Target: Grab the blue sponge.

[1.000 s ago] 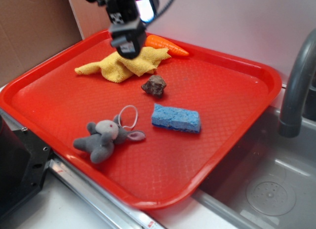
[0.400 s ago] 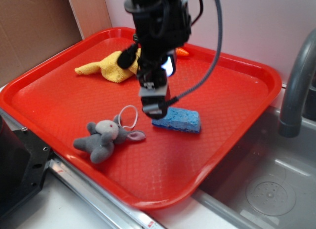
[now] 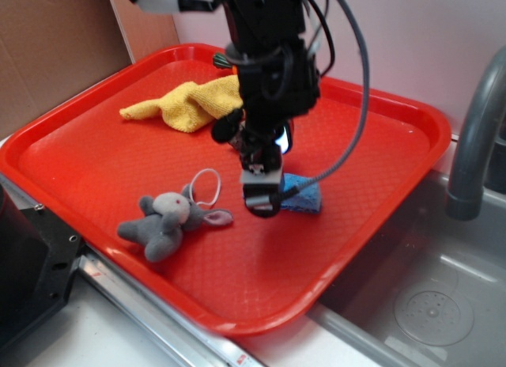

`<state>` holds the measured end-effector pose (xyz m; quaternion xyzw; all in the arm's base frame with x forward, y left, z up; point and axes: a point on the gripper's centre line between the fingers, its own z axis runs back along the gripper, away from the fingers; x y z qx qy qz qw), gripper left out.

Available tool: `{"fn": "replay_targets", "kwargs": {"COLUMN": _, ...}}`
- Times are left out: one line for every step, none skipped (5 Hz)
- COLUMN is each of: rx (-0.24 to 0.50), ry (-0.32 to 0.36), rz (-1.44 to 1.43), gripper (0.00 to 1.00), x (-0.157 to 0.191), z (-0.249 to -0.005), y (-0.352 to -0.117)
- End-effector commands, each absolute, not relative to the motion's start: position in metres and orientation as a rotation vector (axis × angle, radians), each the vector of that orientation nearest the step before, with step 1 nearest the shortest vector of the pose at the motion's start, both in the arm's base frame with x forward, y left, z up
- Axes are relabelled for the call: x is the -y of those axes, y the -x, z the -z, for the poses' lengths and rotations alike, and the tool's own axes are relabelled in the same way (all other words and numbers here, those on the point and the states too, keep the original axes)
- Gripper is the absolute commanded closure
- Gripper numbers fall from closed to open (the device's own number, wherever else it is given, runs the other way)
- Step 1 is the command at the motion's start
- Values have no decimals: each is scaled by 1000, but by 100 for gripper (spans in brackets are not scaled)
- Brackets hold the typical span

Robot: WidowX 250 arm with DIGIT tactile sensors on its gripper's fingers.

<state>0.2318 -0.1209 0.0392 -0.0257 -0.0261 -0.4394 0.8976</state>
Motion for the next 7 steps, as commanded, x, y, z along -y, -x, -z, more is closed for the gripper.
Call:
{"fn": "replay_targets", "kwargs": {"rx": 106, "ry": 50, "rz": 1073, "gripper": 0, "x": 151, "z": -31, "y": -235}}
{"fn": "replay_targets", "kwargs": {"rx": 121, "ry": 35, "rz": 1046, "gripper": 100, "x": 151, "z": -28, "y": -235}}
{"fn": "replay_targets", "kwargs": {"rx": 103, "ry": -16, "rz": 992, "gripper": 100, "x": 149, "z": -31, "y": -236}}
{"fn": "replay_targets", "kwargs": {"rx": 28, "ry": -84, "rz": 857, "gripper": 100, "x": 139, "z": -61, "y": -238}}
{"fn": "replay_targets", "kwargs": {"rx": -29, "ry": -107, "rz": 702, "gripper": 100, "x": 128, "z": -107, "y": -237}}
{"fn": "replay_targets", "kwargs": {"rx": -17, "ry": -88, "rz": 552, "gripper": 100, "x": 113, "z": -145, "y": -230}}
{"fn": "replay_targets", "kwargs": {"rx": 13, "ry": -15, "rz": 455, "gripper": 100, "x": 90, "z": -180, "y": -213}}
